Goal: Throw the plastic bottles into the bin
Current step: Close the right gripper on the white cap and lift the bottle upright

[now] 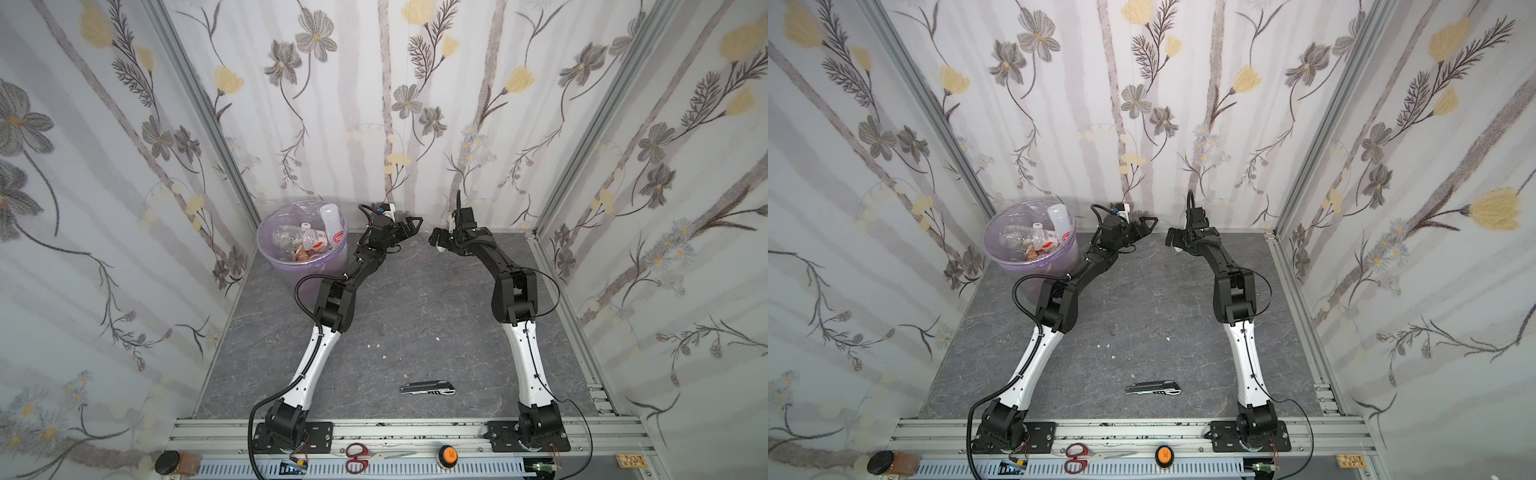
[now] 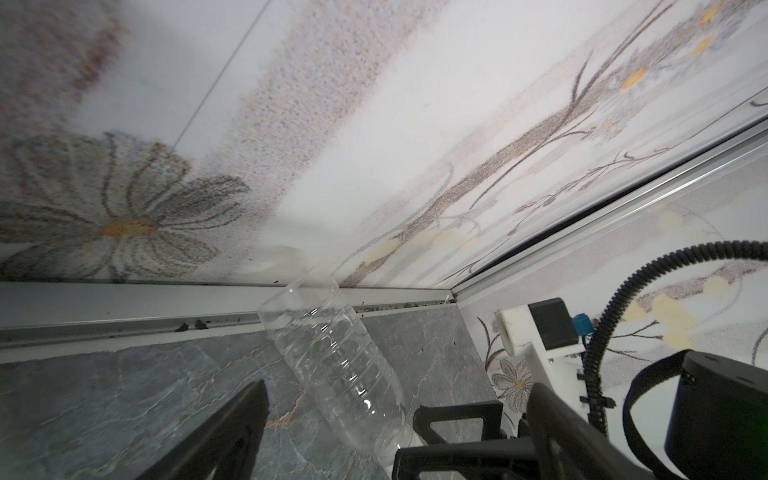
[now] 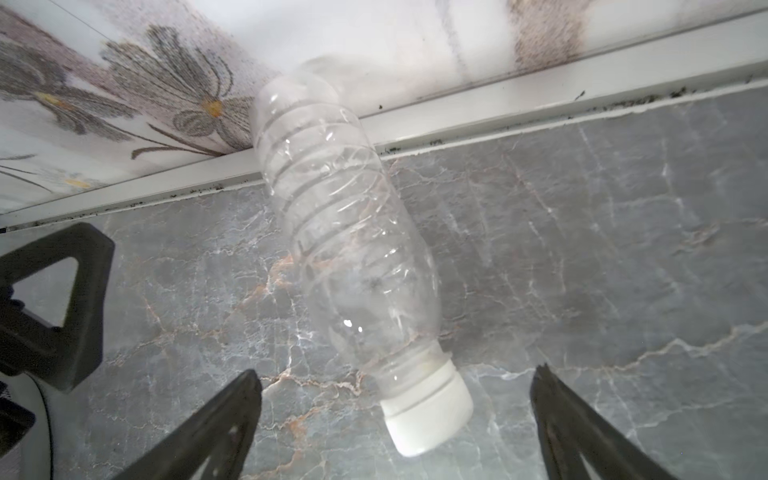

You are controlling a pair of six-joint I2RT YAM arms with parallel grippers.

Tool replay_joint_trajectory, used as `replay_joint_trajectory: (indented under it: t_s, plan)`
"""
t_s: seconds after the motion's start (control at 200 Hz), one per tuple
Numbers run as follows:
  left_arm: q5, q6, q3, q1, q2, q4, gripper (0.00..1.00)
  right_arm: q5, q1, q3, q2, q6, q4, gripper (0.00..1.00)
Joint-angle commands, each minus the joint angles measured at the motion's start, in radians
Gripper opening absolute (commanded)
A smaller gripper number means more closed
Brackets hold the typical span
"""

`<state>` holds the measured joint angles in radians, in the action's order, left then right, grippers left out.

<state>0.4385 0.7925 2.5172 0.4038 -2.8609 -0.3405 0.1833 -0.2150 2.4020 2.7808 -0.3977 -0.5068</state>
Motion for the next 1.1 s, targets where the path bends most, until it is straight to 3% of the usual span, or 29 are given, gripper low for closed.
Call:
replay_joint_trajectory:
  t_s: [0.0, 0.255, 0.4, 0.58, 0.729, 1.094]
  plan:
    - [0.011, 0.008, 0.009, -0.001, -0.001, -0.037, 1.0, -0.046, -0.007, 0.023, 0.007, 0.033, -0.018, 1.0]
    - [0.019, 0.008, 0.016, -0.003, 0.003, -0.037, 1.0, -0.007, -0.01, 0.051, 0.027, 0.043, -0.035, 0.99]
    - [0.026, 0.007, 0.016, -0.004, 0.007, -0.037, 1.0, 0.009, -0.01, 0.108, 0.059, 0.049, -0.078, 0.87]
    - [0.033, 0.01, 0.016, -0.003, 0.007, -0.036, 1.0, -0.014, -0.014, 0.109, 0.059, 0.056, -0.085, 0.82]
    - [0.036, 0.005, 0.017, -0.003, 0.011, -0.039, 1.0, -0.037, -0.021, 0.109, 0.056, 0.076, -0.112, 0.68]
    - [0.049, 0.005, 0.016, -0.008, 0.017, -0.043, 1.0, -0.066, -0.04, 0.118, 0.057, 0.142, -0.145, 0.57]
